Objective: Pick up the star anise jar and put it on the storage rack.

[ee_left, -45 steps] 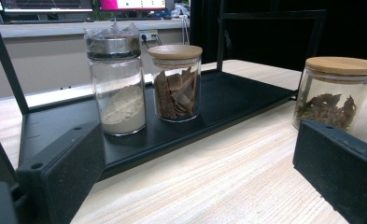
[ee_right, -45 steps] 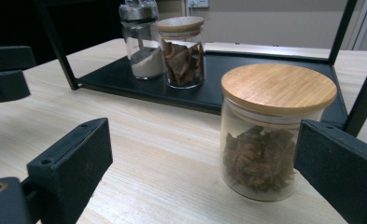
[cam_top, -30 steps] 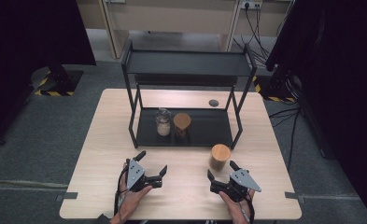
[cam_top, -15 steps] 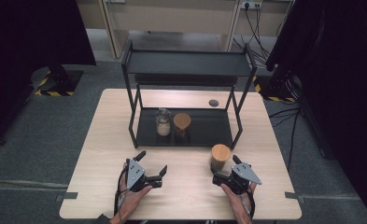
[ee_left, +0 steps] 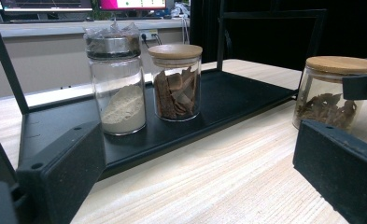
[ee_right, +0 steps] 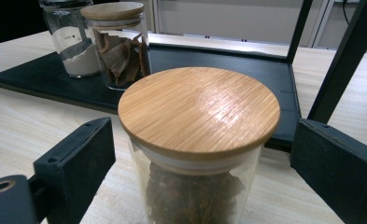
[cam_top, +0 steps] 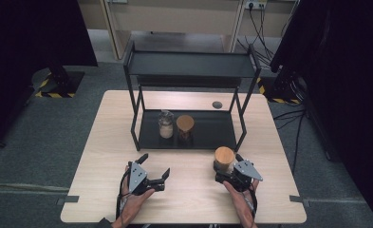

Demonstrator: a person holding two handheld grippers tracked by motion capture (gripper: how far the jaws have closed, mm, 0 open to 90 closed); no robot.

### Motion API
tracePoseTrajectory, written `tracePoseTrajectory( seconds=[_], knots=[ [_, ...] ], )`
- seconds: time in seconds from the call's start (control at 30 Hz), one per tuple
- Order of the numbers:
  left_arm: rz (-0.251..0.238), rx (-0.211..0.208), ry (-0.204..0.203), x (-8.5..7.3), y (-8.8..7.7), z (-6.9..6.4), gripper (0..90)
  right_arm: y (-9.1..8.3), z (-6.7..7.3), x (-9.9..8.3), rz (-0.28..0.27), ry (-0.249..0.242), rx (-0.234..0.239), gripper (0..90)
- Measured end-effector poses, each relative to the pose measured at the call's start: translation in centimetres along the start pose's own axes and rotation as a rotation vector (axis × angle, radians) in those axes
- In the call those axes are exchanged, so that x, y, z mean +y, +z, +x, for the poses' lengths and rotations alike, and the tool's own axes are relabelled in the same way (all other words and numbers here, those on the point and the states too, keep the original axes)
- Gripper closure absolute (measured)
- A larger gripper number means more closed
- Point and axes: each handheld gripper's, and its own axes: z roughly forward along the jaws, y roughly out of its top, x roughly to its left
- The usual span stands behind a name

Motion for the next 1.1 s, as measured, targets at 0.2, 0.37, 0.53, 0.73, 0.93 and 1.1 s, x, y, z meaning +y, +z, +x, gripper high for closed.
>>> tracePoseTrajectory(
  seconds=[0.2,0.37,0.53,0.73,0.93,1.1],
  knots=[
    [0.0,0.0,0.0,0.0,0.0,0.0,2.0,0.5,0.0,0.1,0.007,-0.001,0.002,8.7],
    [0.0,0.0,0.0,0.0,0.0,0.0,2.0,0.8,0.0,0.1,0.011,0.0,0.004,10.3],
    [0.0,0.0,-0.001,0.0,0.0,0.0,2.0,1.0,0.1,0.2,0.014,-0.006,0.005,12.5],
    [0.0,0.0,-0.001,0.0,0.0,0.0,2.0,1.3,0.0,0.3,0.029,0.005,0.003,18.9],
    [0.0,0.0,-0.001,0.0,0.0,0.0,2.0,1.3,0.1,0.4,0.034,0.007,0.015,25.4],
    [0.0,-0.001,-0.002,0.0,0.0,0.0,2.0,1.2,0.1,0.4,0.029,0.021,0.014,25.7]
  ],
)
